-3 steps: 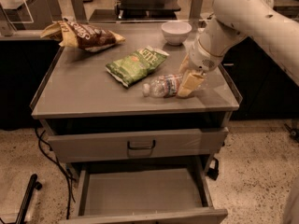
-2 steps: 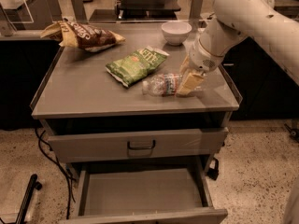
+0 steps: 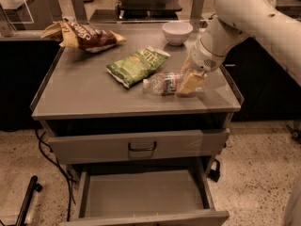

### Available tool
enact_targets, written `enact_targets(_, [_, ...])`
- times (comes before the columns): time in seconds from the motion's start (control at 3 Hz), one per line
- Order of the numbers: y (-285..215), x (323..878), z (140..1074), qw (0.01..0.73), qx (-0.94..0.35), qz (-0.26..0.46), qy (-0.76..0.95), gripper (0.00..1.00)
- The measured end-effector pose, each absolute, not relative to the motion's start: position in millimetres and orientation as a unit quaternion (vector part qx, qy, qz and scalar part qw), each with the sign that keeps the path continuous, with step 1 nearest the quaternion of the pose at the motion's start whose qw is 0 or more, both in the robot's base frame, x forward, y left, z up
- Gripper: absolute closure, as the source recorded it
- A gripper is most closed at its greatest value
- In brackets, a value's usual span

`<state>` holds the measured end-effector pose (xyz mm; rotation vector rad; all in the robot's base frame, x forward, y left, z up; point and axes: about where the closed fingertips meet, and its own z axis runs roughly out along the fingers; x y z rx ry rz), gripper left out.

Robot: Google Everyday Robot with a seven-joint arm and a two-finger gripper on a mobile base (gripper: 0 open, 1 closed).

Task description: Place water bottle into middle drawer

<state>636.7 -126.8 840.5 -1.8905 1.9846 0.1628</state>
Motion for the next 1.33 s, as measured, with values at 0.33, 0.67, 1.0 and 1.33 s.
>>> enact_targets(0.33, [-122, 625, 855, 0.202, -0.680, 0.063, 0.702, 1.00])
enact_targets(0.67, [-118, 606, 870, 0.210, -0.685, 0.070, 0.694, 1.00])
enact_targets(1.0, [-120, 580, 881, 0.225, -0.687, 0.071, 0.687, 1.00])
enact_targets(1.33, [-122, 540, 888, 0.239, -0.687, 0.068, 0.683, 1.00])
